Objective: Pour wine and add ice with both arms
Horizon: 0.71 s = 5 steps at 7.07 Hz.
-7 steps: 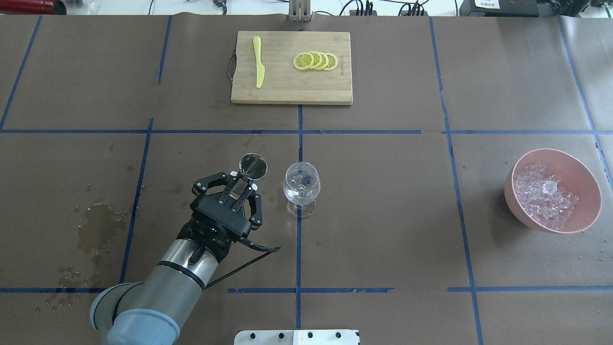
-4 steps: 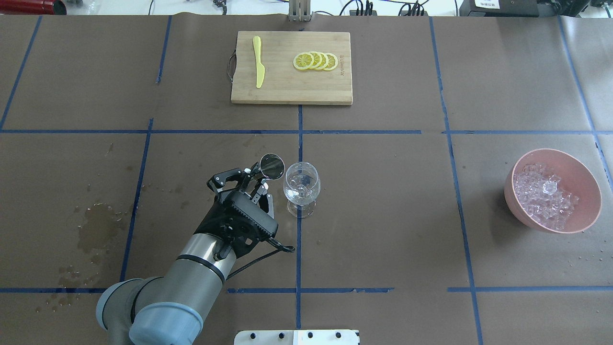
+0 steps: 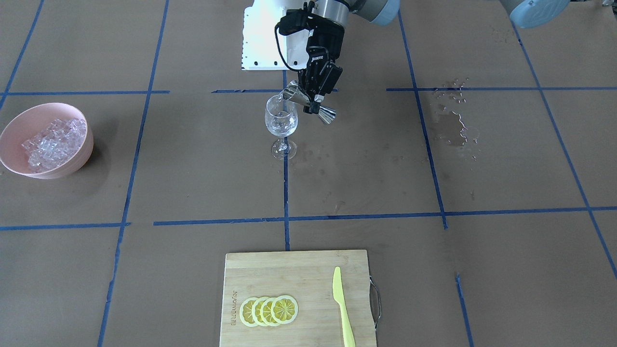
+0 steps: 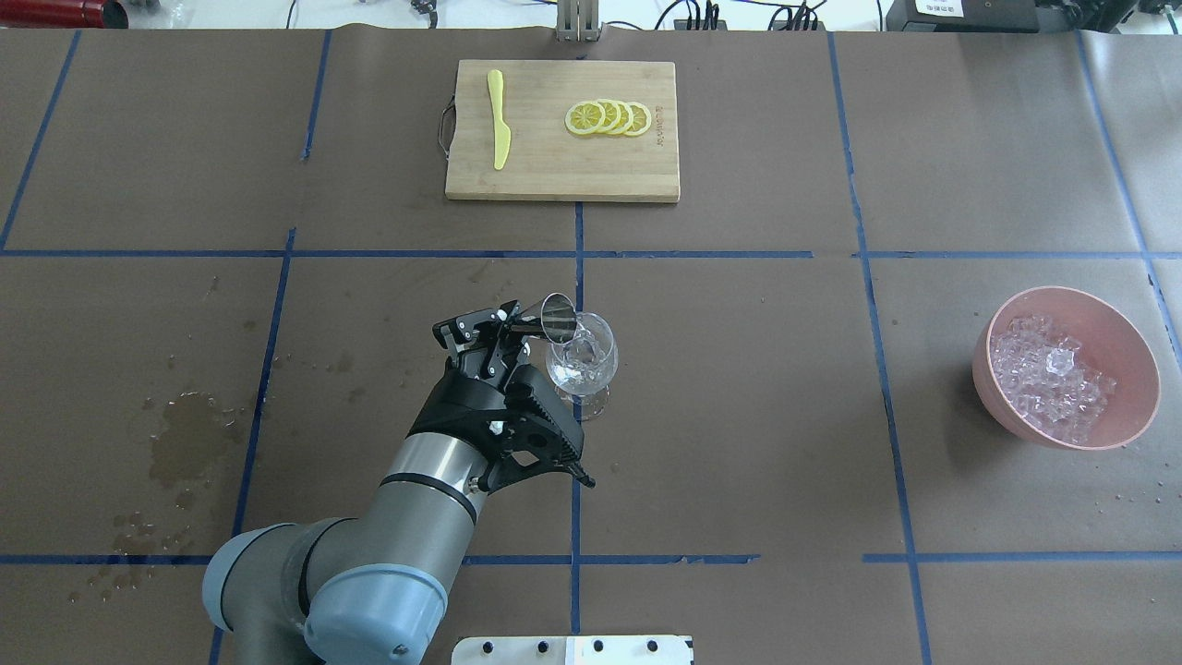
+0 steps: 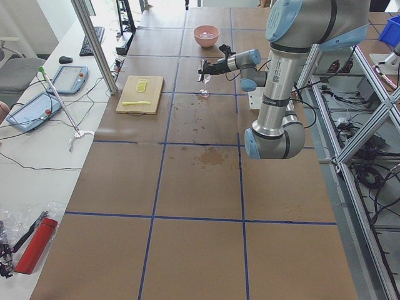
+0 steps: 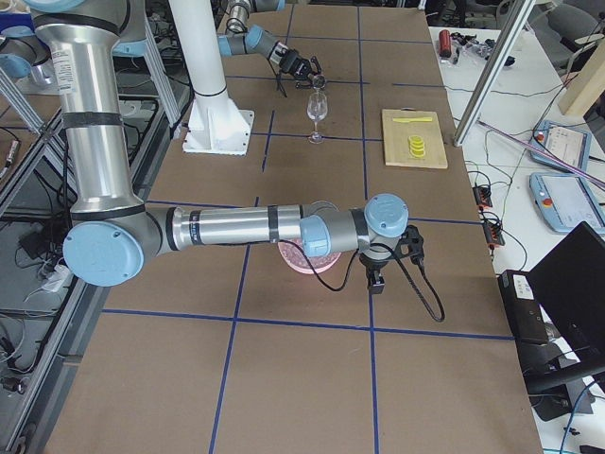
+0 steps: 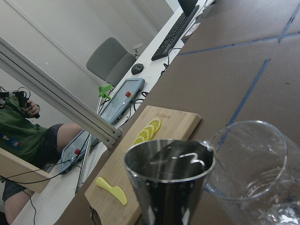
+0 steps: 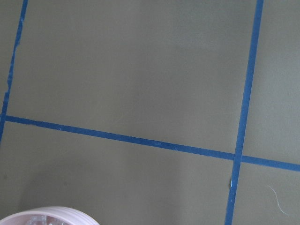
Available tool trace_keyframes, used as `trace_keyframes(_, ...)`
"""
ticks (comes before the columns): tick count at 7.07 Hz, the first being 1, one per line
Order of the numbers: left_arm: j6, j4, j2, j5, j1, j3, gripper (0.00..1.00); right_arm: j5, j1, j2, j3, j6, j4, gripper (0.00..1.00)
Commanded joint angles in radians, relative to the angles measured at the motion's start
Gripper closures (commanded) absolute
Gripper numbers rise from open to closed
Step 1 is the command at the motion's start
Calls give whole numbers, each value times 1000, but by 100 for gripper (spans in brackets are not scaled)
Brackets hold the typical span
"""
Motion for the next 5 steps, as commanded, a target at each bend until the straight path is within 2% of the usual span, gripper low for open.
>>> trace_keyframes(1,113,46,-13,0,-13,-9,100,0,-1,1,0,-1,0,0)
trace_keyframes(2,164,77,-13,0,-22,-10,100,0,-3,1,0,0,0,0)
trace_keyframes(3,230,185,-17,0,-33,-50,100,0,-4,1,0,0,0,0)
trace_keyframes(5,367,203,-15,0,-36,-61,100,0,-7,3,0,-1,0,0)
